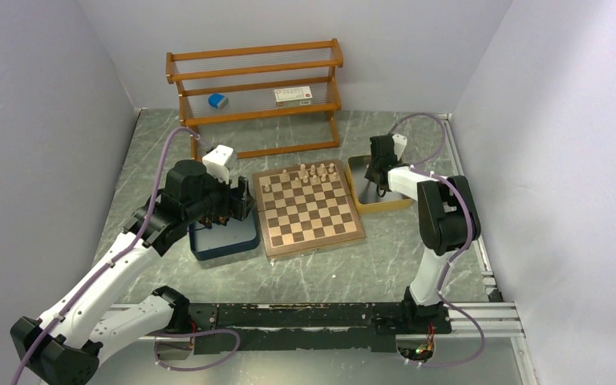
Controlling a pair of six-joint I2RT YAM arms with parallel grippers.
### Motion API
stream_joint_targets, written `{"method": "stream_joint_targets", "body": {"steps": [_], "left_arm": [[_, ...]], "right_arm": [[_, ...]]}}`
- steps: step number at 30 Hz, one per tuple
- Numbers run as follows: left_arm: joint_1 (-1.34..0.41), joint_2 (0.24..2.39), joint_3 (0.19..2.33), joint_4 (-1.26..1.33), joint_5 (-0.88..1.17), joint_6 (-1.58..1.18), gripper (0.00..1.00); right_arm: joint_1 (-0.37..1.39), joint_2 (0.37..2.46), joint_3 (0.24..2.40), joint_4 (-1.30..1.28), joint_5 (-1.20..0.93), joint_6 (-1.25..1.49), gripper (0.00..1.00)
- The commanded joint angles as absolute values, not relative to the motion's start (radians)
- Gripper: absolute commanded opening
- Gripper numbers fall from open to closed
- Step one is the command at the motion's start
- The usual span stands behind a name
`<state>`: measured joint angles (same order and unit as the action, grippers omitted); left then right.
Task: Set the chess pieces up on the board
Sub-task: Pick up the chess piece from the storage box.
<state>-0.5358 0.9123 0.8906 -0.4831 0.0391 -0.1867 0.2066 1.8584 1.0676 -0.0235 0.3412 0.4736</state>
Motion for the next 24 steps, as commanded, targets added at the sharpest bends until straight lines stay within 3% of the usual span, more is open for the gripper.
{"method": "stream_joint_targets", "body": {"steps": [1, 24], "left_arm": [[-0.540, 0.892, 0.885, -0.468, 0.005, -0.177, 0.91], [-0.540, 0.901, 0.888, -0.486, -0.050, -0.193, 0.97]], "right_arm": [[0.205, 1.879, 1.071, -0.003, 0.391, 0.445, 0.35], [0.203, 1.894, 1.089, 0.005, 0.376, 0.387, 0.19]]}}
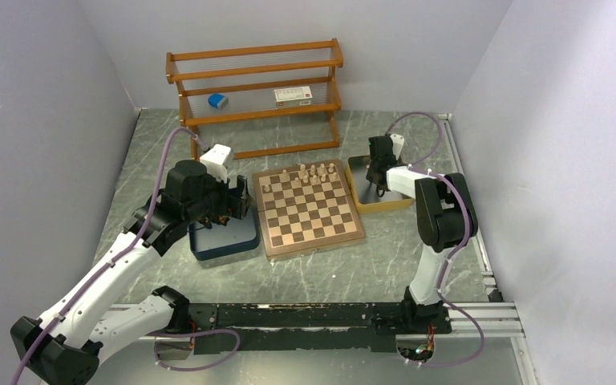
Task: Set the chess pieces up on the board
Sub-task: Pick up the chess piece from the storage box.
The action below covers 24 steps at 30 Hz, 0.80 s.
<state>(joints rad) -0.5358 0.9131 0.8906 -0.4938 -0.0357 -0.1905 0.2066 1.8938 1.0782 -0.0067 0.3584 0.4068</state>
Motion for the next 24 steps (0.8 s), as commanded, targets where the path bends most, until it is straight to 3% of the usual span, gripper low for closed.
{"method": "stream_joint_targets", "body": {"steps": [1, 9, 15, 24], "left_arm": [[-0.540, 0.902, 0.885, -0.480, -0.040, -0.193, 0.96], [-0.540, 0.937, 0.894, -0.456, 0.045, -0.206, 0.91], [-0.540, 0.971, 0.925, -0.415, 0.140, -0.256, 0.86], [-0.540, 1.113, 1.074, -0.408, 0.273, -0.359, 0.78]], "right_arm": [[0.203, 1.883, 1.083, 0.005, 0.376, 0.379, 0.18], [0.206, 1.742, 1.000, 0.023, 0.338, 0.314, 0.18], [0.233, 1.627, 0.949, 0.054, 0.182, 0.247, 0.16], [0.459, 1.386, 0.826, 0.195, 0.062, 0.132, 0.14]]}}
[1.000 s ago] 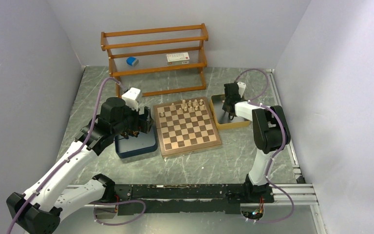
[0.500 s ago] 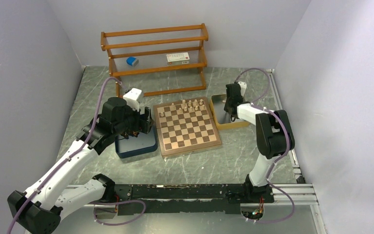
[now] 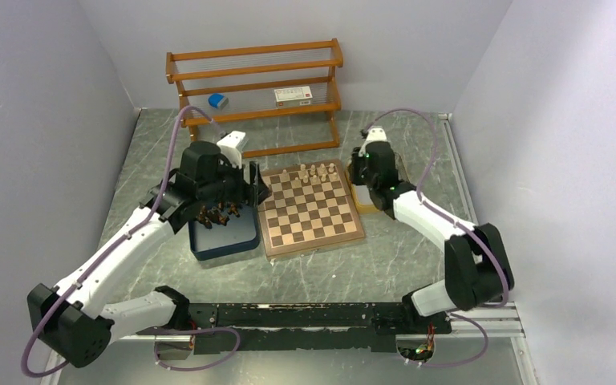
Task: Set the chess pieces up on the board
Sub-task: Pick up the chess piece from the storage box, then place the chess piece on the chessboard.
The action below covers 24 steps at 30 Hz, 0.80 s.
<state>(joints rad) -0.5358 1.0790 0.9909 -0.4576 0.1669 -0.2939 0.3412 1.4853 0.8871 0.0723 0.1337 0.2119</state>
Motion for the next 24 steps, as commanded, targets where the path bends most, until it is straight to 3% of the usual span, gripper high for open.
{"method": "stream_joint_targets", "body": {"steps": [1, 10, 15, 24], "left_arm": [[-0.539, 1.128, 1.089, -0.401, 0.292, -0.375, 0.76], [-0.536, 1.249, 1.247, -0.381, 0.443, -0.503, 0.65], [-0.537, 1.263, 1.235, -0.308, 0.503, -0.559, 0.62], [-0.537, 1.304, 1.220, -0.256, 0.605, -0.599, 0.48]], "right_arm": [[0.487, 1.363, 0.810, 0.224, 0.042, 0.117, 0.14], [0.655, 1.188, 0.679, 0.460, -0.131, 0.019, 0.14], [0.691, 1.140, 0.636, 0.514, -0.183, 0.008, 0.14], [0.730, 1.125, 0.641, 0.536, -0.249, 0.008, 0.14]]}}
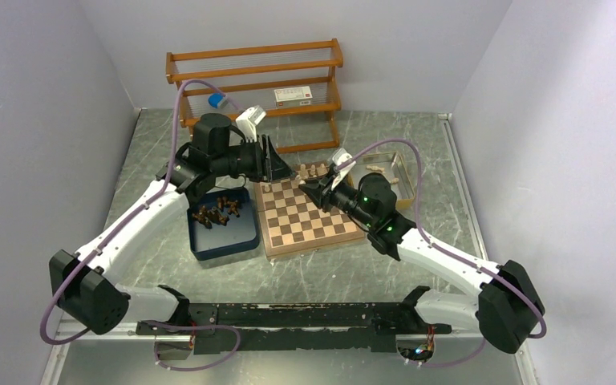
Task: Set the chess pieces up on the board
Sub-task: Place the chess piece on the chessboard.
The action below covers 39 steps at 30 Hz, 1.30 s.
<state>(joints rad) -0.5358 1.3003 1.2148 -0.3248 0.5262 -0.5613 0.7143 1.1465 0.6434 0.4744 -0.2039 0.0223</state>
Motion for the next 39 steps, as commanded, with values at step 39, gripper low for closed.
{"method": "stream_joint_targets", "body": {"steps": [39], "left_arm": [[-0.537, 1.379, 1.229, -0.337, 0.643, -0.533, 0.22]], "right_arm": [[0.782, 1.140, 0.653, 0.540, -0.191, 0.009, 0.13]]}}
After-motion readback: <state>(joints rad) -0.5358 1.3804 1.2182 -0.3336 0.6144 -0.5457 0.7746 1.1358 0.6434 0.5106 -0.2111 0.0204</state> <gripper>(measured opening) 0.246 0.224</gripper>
